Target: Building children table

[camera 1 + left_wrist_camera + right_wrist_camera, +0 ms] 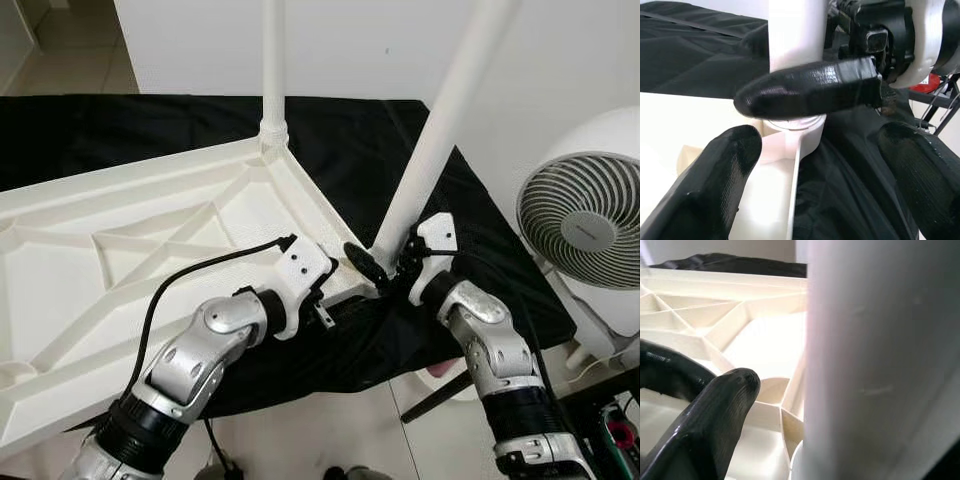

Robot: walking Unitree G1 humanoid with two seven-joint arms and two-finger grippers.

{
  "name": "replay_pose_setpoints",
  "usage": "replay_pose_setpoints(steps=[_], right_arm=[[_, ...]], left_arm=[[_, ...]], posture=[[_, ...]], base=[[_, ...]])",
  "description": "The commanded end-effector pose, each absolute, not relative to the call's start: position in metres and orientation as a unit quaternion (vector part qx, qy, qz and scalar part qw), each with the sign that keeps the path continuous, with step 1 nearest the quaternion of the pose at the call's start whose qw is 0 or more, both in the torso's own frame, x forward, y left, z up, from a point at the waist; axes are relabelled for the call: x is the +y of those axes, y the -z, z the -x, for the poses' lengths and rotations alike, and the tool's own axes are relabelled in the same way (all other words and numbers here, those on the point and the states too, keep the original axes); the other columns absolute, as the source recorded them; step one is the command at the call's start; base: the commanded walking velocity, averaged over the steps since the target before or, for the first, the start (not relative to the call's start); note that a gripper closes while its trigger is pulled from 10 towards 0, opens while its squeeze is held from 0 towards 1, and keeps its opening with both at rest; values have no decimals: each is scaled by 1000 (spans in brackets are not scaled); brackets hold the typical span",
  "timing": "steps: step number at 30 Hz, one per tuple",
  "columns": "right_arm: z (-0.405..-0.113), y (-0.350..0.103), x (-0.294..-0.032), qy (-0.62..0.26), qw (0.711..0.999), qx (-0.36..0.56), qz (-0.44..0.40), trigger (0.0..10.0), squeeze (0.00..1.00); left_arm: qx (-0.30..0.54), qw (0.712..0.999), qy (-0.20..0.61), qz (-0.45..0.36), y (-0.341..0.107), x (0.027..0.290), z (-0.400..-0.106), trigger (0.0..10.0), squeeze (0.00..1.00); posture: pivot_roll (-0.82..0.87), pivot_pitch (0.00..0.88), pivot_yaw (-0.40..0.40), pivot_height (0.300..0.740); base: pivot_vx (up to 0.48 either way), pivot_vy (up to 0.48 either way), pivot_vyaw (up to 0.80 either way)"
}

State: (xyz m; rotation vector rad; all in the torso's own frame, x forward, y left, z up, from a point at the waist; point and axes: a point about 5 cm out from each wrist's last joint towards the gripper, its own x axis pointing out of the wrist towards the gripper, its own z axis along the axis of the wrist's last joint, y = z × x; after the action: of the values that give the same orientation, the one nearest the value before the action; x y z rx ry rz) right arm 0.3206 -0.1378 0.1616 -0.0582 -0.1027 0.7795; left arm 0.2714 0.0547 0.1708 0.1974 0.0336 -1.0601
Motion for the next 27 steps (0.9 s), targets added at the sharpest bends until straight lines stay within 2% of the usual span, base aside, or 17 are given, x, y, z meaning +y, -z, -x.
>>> replay_pose_setpoints(steps=[1, 2, 3, 16, 19, 20, 27], right_arm=[[-323, -160, -139, -395, 917, -45, 33, 10000, 0], [-323, -160, -139, -395, 917, -45, 33, 10000, 0], [-326, -159, -141, -394, 917, -44, 38, 0, 0], [-335, -153, -155, -392, 919, -26, 39, 0, 0], [-333, -151, -155, -382, 923, -24, 39, 275, 0], [-333, -151, -154, -376, 925, -24, 37, 10000, 0], [-333, -149, -147, -334, 942, -26, 21, 10000, 0]], left_arm=[[18, 840, 535, -89, -172, 52, -269, 10000, 0], [18, 840, 535, -89, -172, 52, -269, 10000, 0], [17, 840, 535, -89, -172, 52, -270, 10000, 0], [18, 840, 534, -89, -173, 53, -269, 10000, 0], [18, 840, 535, -87, -173, 52, -269, 10000, 0], [17, 840, 535, -87, -173, 52, -268, 10000, 0], [18, 839, 537, -88, -173, 53, -267, 10000, 0]], posture=[[72, 86, -67, 740], [72, 86, -67, 740], [74, 86, -67, 740], [77, 93, -65, 740], [75, 95, -64, 740], [75, 95, -64, 740], [73, 95, -66, 740]], base=[[0, 0, 0], [0, 0, 0], [0, 0, 0], [0, 0, 0], [0, 0, 0], [0, 0, 0], [0, 0, 0]])
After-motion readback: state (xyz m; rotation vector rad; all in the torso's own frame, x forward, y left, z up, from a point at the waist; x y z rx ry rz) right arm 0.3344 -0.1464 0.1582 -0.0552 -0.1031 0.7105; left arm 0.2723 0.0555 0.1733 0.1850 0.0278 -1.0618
